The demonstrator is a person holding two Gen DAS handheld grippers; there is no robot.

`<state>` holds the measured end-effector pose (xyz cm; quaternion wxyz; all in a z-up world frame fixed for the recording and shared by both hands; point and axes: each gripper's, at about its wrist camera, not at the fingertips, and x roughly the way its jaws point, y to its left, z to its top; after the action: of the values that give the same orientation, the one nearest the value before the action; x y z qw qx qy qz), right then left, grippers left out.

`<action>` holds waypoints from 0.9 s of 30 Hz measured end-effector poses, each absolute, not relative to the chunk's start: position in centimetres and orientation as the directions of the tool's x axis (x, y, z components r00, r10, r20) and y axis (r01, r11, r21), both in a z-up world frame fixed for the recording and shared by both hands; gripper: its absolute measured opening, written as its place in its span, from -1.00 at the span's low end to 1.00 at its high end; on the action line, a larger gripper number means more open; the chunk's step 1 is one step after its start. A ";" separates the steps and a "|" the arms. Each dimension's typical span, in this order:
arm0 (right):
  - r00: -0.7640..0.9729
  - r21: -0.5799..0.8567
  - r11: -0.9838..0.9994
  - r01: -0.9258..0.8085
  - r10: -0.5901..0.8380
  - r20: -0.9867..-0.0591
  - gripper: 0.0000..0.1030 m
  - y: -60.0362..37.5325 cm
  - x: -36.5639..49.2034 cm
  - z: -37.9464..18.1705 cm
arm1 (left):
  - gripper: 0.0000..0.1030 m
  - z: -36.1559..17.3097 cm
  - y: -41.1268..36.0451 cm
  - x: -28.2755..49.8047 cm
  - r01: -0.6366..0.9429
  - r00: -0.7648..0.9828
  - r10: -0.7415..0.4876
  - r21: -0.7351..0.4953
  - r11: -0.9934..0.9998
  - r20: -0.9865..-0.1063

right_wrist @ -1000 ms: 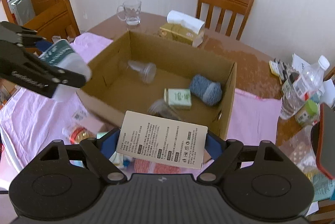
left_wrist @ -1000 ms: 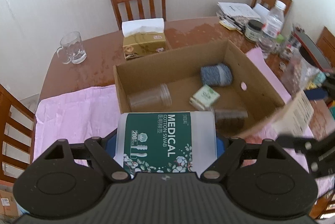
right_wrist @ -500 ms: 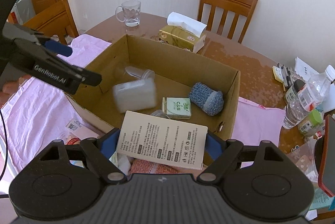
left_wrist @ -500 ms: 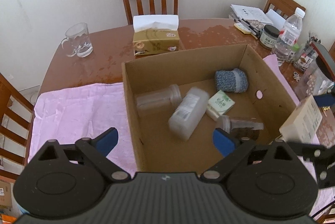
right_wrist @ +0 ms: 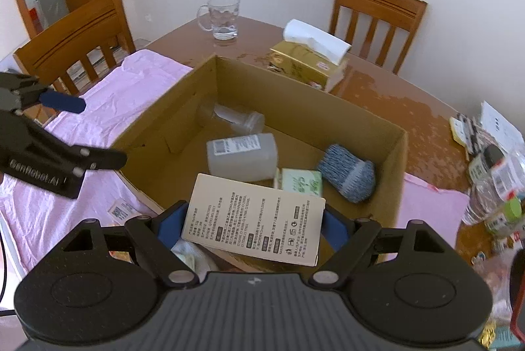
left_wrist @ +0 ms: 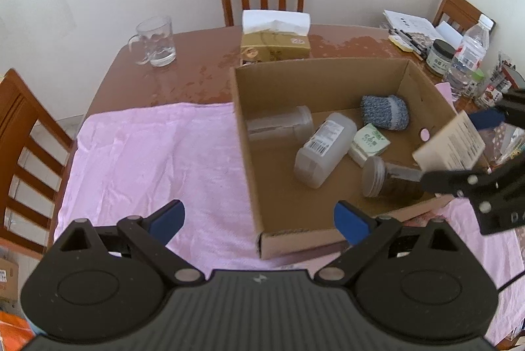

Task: Organize objects
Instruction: 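Lower the beige paper card into the box and open the right tool, then reach left tool to the blue-white toy figure while right tool reaches the white knit cap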

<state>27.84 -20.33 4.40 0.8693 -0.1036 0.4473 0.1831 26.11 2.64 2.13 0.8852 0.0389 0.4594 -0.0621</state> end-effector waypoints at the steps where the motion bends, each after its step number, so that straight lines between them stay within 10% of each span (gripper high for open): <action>1: 0.531 -0.016 0.908 -0.419 0.231 -0.815 0.71 -19.9 28.1 4.4 | 0.90 2.0 2.9 25.9 0.139 0.572 -0.069 0.013 0.990 -0.818; 27: 0.603 -0.033 0.920 -0.390 0.228 -0.765 1.00 -18.5 26.3 3.9 | 0.90 -2.0 3.3 21.9 0.056 0.550 -0.047 -0.019 0.998 -0.834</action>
<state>26.29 -18.49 3.95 0.8897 -0.0988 0.4105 0.1736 21.88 3.26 -2.02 0.8804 0.0048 0.4732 -0.0292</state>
